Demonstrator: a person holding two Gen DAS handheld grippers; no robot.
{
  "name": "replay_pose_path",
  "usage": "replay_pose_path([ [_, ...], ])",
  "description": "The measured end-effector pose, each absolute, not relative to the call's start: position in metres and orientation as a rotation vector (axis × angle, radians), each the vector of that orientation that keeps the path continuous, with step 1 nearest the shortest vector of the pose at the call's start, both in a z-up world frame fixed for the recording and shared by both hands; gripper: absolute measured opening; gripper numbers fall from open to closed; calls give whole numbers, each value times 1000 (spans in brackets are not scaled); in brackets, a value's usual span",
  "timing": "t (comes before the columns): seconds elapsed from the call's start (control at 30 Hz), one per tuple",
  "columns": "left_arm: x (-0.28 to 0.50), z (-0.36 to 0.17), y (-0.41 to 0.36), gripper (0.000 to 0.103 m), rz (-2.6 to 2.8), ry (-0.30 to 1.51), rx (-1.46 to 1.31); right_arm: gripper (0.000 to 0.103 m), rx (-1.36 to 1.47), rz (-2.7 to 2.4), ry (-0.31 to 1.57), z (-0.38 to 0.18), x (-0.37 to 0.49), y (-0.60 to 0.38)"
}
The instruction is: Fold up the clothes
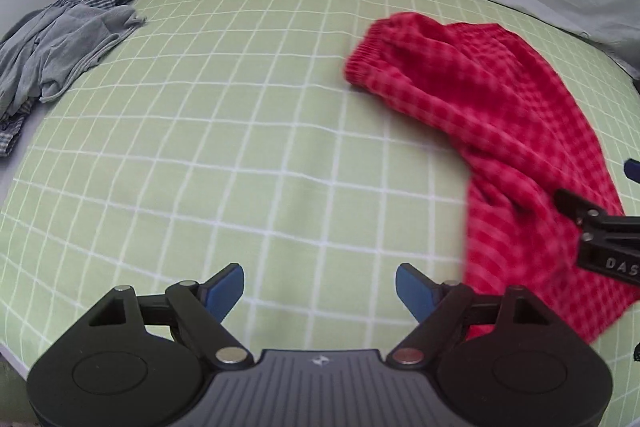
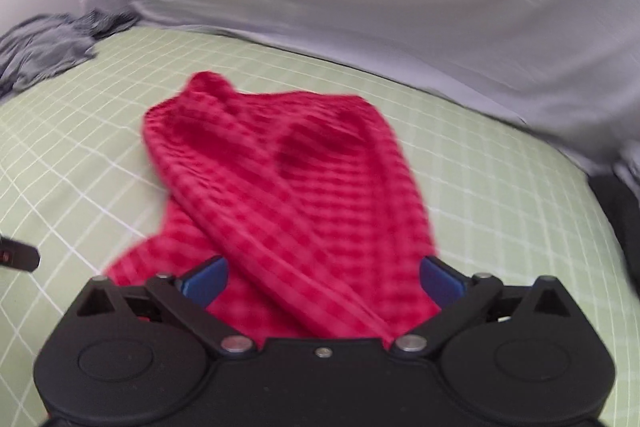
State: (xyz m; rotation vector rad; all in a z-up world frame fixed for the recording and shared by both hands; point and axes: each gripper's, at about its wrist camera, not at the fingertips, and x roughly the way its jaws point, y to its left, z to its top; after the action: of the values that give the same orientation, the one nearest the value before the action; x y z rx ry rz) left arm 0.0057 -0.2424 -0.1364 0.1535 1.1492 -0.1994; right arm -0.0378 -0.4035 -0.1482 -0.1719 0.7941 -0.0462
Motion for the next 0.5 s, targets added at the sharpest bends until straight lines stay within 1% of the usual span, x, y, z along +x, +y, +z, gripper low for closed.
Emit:
replay_pose_path([
  [0.2,42,-137,-234,84,-262,1143,184,102,-169,-5,792,-144,1,-367],
  [0.27,55,-140,-232,84,-280,1150,194,96,-177,21,795,-145,12,-354],
  [0.33,68,-143,-229,84,-289,1156,192,89,-184,32,801,-146,23,-342],
  [0.37,73,-145,-228,84,-292,1158,189,86,-190,38,805,-147,28,-338],
  [0.47,86,-148,-223,84,-294,1167,168,72,-203,55,818,-151,39,-327],
  [0.5,89,-149,-222,84,-294,1169,161,60,-206,60,824,-152,42,-325],
])
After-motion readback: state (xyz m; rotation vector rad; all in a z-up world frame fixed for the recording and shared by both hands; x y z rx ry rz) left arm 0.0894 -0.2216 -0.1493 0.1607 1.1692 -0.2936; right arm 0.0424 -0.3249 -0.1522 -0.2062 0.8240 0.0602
